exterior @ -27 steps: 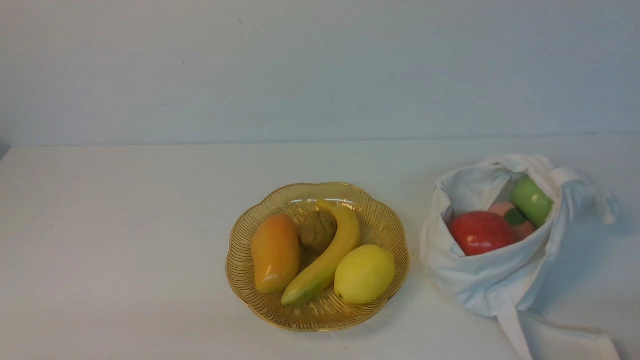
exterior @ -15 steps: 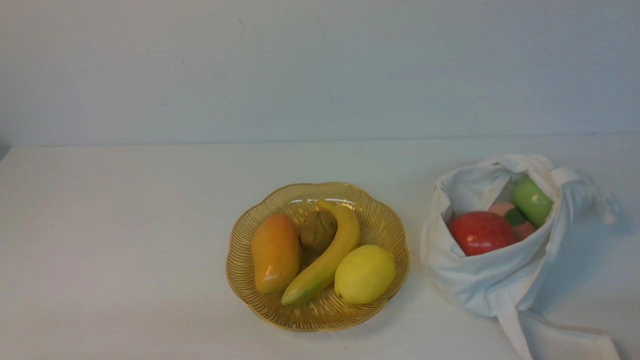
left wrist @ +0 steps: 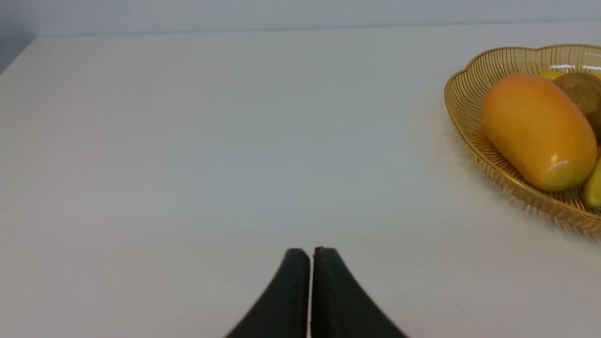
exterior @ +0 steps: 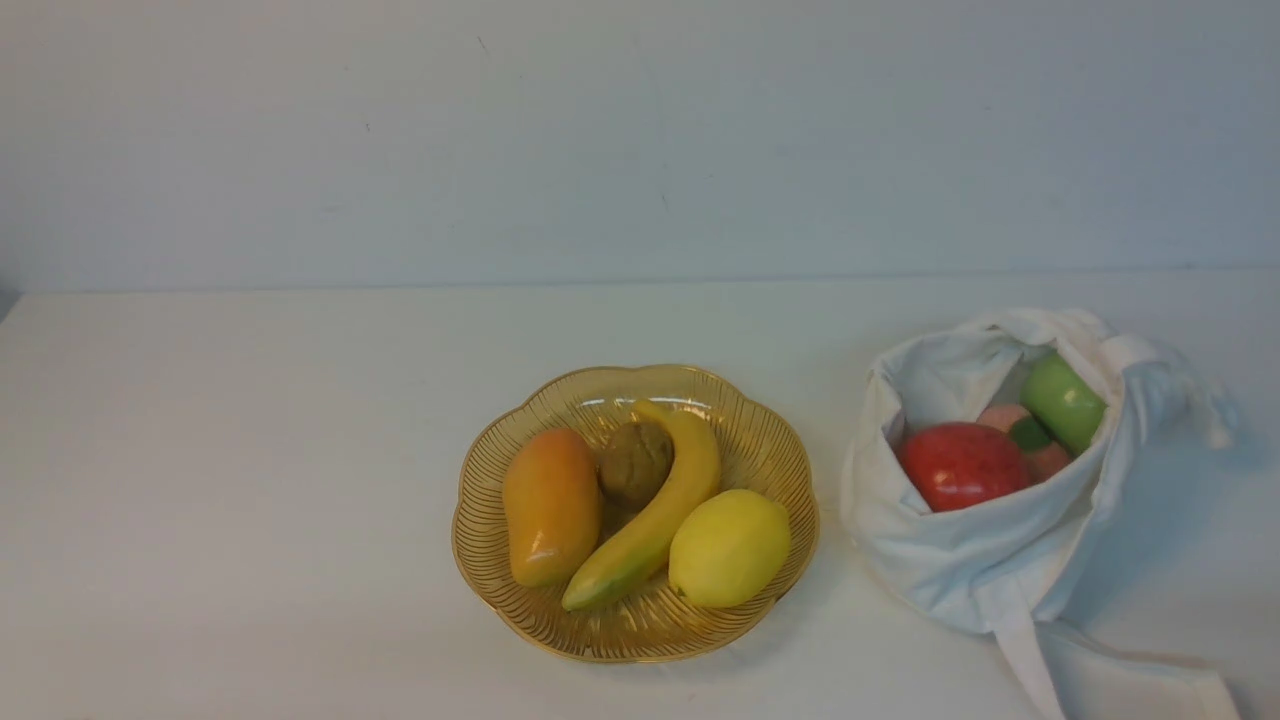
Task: Take the fruit out of the cloth bag on the white table and place them on a plate.
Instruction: 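Reach into the cloth bag and grasp a fruit inside it with the right gripper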
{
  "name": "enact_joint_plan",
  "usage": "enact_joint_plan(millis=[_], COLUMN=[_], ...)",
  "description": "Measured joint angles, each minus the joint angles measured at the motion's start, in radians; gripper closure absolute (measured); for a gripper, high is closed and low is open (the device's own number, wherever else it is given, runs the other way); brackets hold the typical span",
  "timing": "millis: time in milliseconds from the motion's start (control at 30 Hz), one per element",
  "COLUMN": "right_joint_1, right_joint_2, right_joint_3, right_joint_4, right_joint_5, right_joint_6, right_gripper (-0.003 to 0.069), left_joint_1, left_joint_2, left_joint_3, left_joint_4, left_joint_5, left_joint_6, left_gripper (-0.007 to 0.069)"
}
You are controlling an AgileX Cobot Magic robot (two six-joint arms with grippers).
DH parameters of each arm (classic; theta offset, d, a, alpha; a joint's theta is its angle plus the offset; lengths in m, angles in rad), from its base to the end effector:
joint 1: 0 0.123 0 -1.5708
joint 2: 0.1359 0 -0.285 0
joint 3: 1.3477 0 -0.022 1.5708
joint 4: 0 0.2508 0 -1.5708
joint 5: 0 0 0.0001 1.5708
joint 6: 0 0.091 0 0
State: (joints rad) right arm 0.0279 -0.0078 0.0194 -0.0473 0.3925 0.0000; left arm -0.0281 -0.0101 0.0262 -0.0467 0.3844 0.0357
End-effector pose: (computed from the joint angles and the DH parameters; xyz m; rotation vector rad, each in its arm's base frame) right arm 0.0522 -0.0002 0.1719 -0.0552 1.8865 -0.0279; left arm 0.0523 -0.0031 0.1704 0.0313 1.8836 -0.0410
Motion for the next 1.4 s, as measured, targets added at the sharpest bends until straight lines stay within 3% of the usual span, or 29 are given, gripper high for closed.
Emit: enact_joint_plan(millis=[700, 1033, 1300, 1400], right_joint_1=[0.0, 0.0, 0.0, 0.0], right_joint_2=[0.0, 0.0, 0.0, 0.0], right_joint_3=[0.004, 0.01, 0.009, -0.049], right_joint_4=[0.039, 0.522, 0.649, 0.658], right_joint_5=[-0.032, -0.374, -0.467, -0.423], right_joint_6=[0.021, 0.198, 0.225, 0.218], right_gripper=[0.0673, 0.0673, 0.0673, 0.0673], left_joint_1=[0.0, 0.0, 0.0, 0.0], left_joint_2=[0.0, 0.0, 0.0, 0.0], left_joint_3=[0.0, 0.0, 0.0, 0.0], left_joint_4=[0.0, 0.0, 0.0, 0.0], left_joint_5=[0.0, 0.0, 0.0, 0.0], left_joint_6=[0.001, 0.0, 0.0, 0.0], left_gripper=[0.0632, 0.0632, 0.0632, 0.0632])
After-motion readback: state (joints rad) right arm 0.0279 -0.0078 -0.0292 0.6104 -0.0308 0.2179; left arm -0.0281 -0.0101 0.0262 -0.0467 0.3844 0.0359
